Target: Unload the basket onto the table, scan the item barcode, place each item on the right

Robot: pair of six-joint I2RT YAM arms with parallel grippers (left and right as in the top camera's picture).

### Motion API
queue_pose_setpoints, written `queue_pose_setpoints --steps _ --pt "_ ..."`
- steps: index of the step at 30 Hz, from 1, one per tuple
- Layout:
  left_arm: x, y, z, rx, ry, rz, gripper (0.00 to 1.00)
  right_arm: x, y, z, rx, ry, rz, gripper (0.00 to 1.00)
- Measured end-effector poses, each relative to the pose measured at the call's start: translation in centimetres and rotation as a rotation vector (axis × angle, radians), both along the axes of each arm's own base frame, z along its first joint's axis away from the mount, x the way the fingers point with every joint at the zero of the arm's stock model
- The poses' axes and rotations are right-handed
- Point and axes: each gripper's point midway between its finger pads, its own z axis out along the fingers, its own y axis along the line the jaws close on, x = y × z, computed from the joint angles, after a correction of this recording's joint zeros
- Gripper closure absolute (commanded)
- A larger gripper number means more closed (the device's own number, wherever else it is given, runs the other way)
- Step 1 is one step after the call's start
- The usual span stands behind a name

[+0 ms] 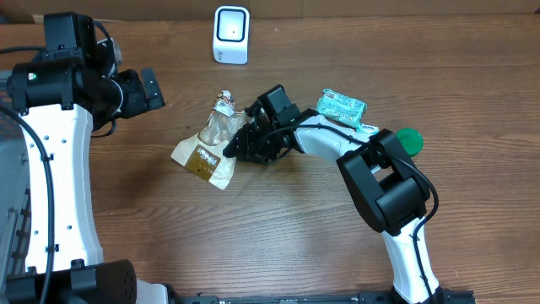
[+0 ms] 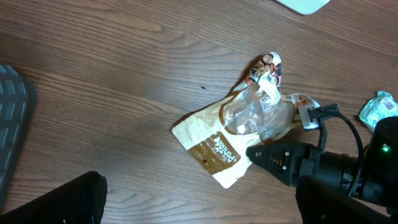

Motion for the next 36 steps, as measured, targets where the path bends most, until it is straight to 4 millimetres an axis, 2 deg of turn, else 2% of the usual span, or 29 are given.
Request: queue_pose_setpoints --steps 3,6,9,12,16,21,26,27,29,33,36 --pt "0.0 0.0 0.0 0.000 0.000 0.000 0.00 0.1 -0.1 0.1 0.014 0.018 -0.008 0.77" --pt "0.0 0.0 0.0 0.000 0.000 0.000 0.00 0.2 -0.4 0.3 0.025 0.042 -0.015 0.96" --pt "0.0 0.0 0.0 0.000 0.000 0.000 0.00 0.7 -0.8 0.8 0.036 0.046 -0.016 0.96" --pt "0.0 0.0 0.0 0.000 0.000 0.000 0.00 0.1 -1.7 0.7 0.001 0.076 0.003 0.96" --pt "0.0 0.0 0.0 0.000 0.000 0.000 0.00 -1.0 -3.7 -0.2 -0.131 0.083 0.048 0.96" --pt "0.0 0.0 0.0 0.000 0.000 0.000 0.00 -2.0 -5.6 0.6 -0.309 -0.034 0.237 0.96" --pt "0.0 0.0 0.0 0.000 0.000 0.000 0.00 -2.1 -6.6 1.5 -0.472 -0.151 0.371 0.78" --pt "0.0 0.0 0.0 0.000 0.000 0.000 0.00 -2.0 -6.7 1.9 -0.492 -0.167 0.389 0.68" --pt "0.0 0.0 0.0 0.000 0.000 0.000 0.00 -1.3 -7.2 3.1 -0.528 -0.198 0.400 0.56" --pt "0.0 0.0 0.0 0.000 0.000 0.000 0.00 0.6 -7.8 5.2 -0.554 -0.186 0.291 0.26" --pt "0.0 0.0 0.0 0.000 0.000 0.000 0.00 2.1 -9.0 5.5 -0.574 -0.104 0.112 0.22"
